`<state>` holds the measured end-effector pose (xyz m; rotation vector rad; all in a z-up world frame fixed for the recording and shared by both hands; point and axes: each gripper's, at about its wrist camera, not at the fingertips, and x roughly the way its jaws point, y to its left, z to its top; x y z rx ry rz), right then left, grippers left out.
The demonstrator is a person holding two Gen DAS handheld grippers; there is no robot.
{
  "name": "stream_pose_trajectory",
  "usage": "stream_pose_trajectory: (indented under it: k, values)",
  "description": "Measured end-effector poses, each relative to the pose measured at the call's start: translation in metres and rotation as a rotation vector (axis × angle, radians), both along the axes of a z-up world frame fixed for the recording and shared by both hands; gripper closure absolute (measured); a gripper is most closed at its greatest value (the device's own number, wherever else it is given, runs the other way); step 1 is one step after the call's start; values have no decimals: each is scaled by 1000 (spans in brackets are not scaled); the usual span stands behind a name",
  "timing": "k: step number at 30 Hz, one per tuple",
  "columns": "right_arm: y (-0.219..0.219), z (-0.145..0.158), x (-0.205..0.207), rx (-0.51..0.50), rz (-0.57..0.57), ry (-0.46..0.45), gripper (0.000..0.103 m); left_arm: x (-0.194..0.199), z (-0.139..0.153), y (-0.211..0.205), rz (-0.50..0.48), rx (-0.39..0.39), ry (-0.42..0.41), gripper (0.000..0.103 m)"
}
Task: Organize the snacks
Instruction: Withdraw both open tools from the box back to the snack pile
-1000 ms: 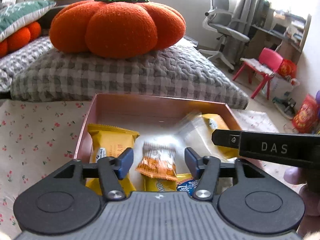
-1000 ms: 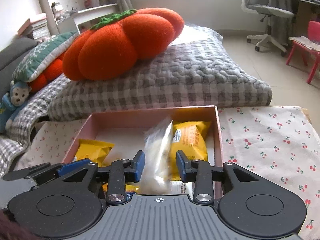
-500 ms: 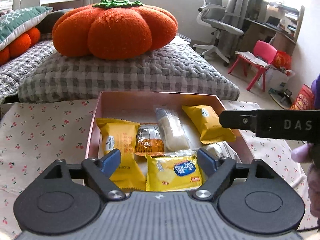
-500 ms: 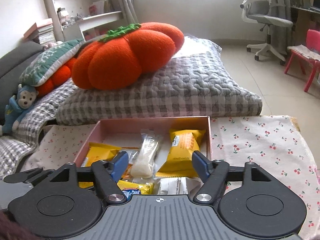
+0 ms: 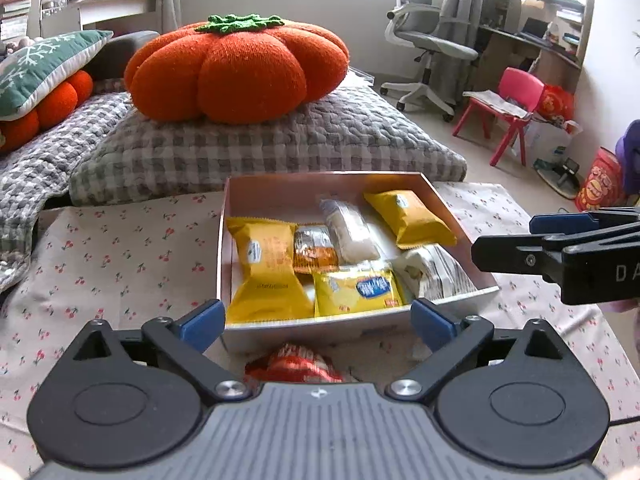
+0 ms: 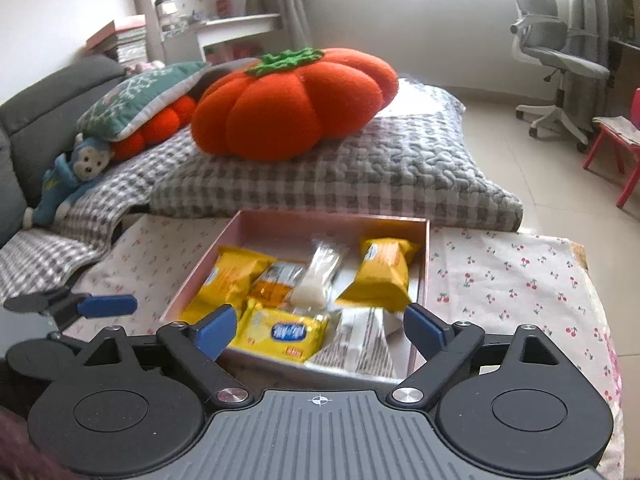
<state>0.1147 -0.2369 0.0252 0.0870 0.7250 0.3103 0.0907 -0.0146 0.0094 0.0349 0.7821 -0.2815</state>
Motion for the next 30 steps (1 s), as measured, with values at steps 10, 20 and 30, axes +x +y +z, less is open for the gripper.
stream_pose_trajectory:
  k: [10,20,30]
  values:
    - [9,-8,-33,-79,66,38,9,-22,-9,12,-22,82,22,1]
    - [8,-28,-60,-146,104,84,9,-44,-21,23,-51,144,48,1]
    - [-1,-19,-76,-122,114,77,9,-60,-21,34,-71,136,74,1]
